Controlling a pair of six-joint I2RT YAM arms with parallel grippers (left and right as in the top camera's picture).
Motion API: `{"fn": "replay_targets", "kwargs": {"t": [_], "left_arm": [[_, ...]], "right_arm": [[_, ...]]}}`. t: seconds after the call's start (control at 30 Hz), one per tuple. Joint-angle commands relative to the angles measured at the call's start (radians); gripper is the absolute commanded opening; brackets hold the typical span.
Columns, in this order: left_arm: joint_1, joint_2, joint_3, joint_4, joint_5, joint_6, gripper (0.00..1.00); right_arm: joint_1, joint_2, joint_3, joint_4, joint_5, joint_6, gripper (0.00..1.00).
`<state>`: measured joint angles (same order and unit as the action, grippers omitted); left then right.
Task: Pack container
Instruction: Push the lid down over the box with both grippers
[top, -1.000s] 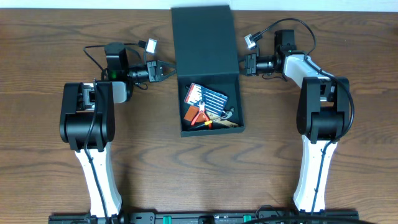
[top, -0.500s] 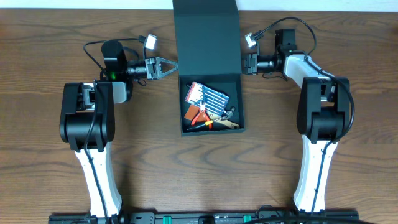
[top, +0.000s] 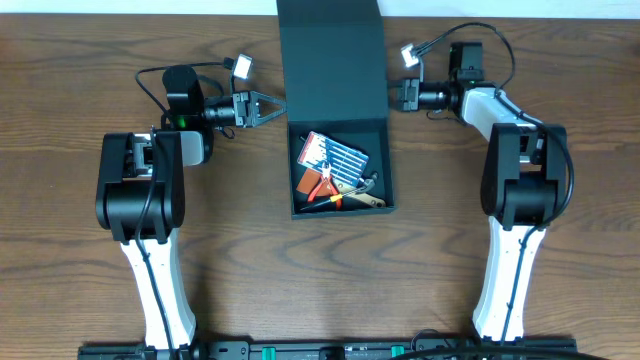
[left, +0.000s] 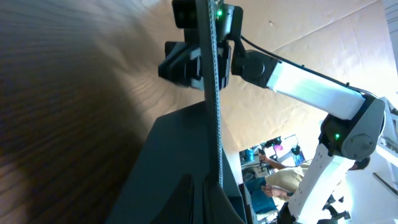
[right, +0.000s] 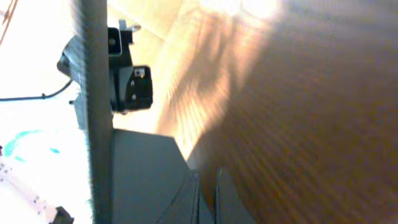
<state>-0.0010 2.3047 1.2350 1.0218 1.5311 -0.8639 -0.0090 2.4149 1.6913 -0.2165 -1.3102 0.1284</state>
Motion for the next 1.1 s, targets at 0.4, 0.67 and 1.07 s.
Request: {"fn": "replay_targets", "kwargs": {"t": [0.4,0.67,1.07], "left_arm": [[0.0,0.012,0.024,0.013,0.039,0.017,0.06],[0.0,0.012,0.024,0.013,0.028,0.017,0.06],[0.0,0.012,0.024,0.012,-0.002,0.016,0.06]], "right_arm": [[-0.022,-0.003,0.011,0.205,-0.143,0.182,0.01],[-0.02,-0.003,0.011,0.705,-0.239,0.59,0.01],[-0.002,-0.003,0.01,1.252,-0.248,1.101,0.01]]}}
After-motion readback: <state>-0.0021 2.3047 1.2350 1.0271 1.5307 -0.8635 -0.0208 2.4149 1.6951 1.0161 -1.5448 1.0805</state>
